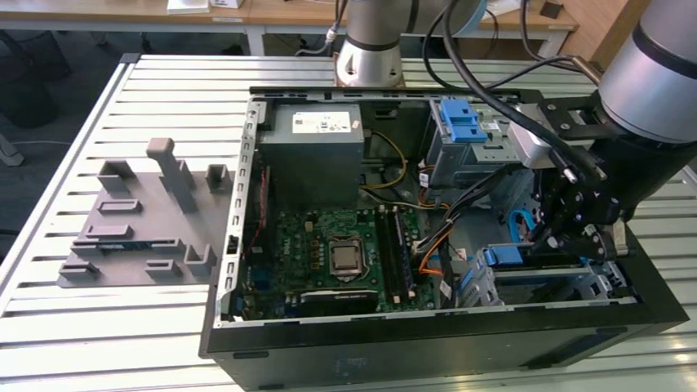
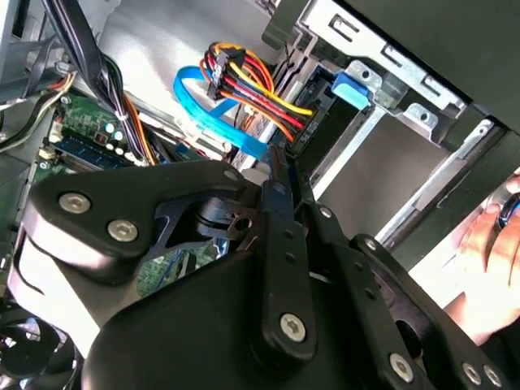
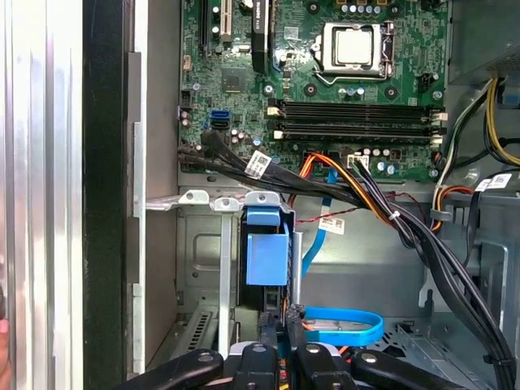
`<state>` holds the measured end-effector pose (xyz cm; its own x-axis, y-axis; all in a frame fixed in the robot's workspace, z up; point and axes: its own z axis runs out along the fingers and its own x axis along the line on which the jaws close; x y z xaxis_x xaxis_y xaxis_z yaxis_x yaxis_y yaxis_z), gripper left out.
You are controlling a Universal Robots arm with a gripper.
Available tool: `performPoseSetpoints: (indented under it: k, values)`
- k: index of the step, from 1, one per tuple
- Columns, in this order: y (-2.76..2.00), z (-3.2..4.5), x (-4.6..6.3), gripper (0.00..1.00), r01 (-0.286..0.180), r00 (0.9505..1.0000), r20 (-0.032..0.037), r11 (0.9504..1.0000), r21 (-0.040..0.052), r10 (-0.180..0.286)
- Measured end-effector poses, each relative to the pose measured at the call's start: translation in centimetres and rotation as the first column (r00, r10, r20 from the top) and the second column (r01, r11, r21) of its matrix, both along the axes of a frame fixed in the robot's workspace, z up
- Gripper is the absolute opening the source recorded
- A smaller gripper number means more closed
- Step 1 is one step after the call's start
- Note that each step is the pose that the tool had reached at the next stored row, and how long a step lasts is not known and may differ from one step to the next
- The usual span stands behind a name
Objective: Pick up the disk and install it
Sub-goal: 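Insert the second disk wire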
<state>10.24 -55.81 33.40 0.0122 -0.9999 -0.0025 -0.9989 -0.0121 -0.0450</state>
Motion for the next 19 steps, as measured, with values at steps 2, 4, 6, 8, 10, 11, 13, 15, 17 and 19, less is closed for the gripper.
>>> performPoseSetpoints:
  k: [2, 4, 6, 8, 10, 11, 13, 15, 17, 19]
  values:
    - [0.00, 0.03, 0.00, 0.16, 0.000, 1.0000, 0.0000, 1.0000, -0.0016, 0.000]
    - [0.00, 0.03, 0.00, 0.16, 0.000, 1.0000, 0.0000, 1.0000, -0.0019, 0.000]
    - [0.00, -0.01, 0.00, 0.16, 0.000, 1.0000, 0.0000, 1.0000, -0.0019, 0.000]
    - [0.00, -0.10, 0.00, 0.16, 0.000, 1.0000, 0.0000, 1.0000, -0.0017, 0.000]
    - [-0.01, -0.20, 0.00, 0.16, 0.000, 1.0000, 0.0000, 1.0000, -0.0016, 0.000]
    - [-0.01, -0.23, 0.00, 0.16, 0.000, 1.0000, 0.0000, 1.0000, -0.0018, 0.000]
    - [-0.02, -0.24, 0.00, 0.16, 0.000, 1.0000, 0.0000, 1.0000, -0.0020, 0.000]
    - [-0.02, -0.25, 0.00, 0.16, 0.000, 1.0000, 0.0000, 1.0000, -0.0019, 0.000]
    - [-0.01, -0.26, 0.00, 0.16, 0.000, 1.0000, 0.0000, 1.0000, -0.0017, 0.000]
    - [-0.02, -0.27, 0.00, 0.17, 0.000, 1.0000, 0.0000, 1.0000, -0.0017, 0.000]
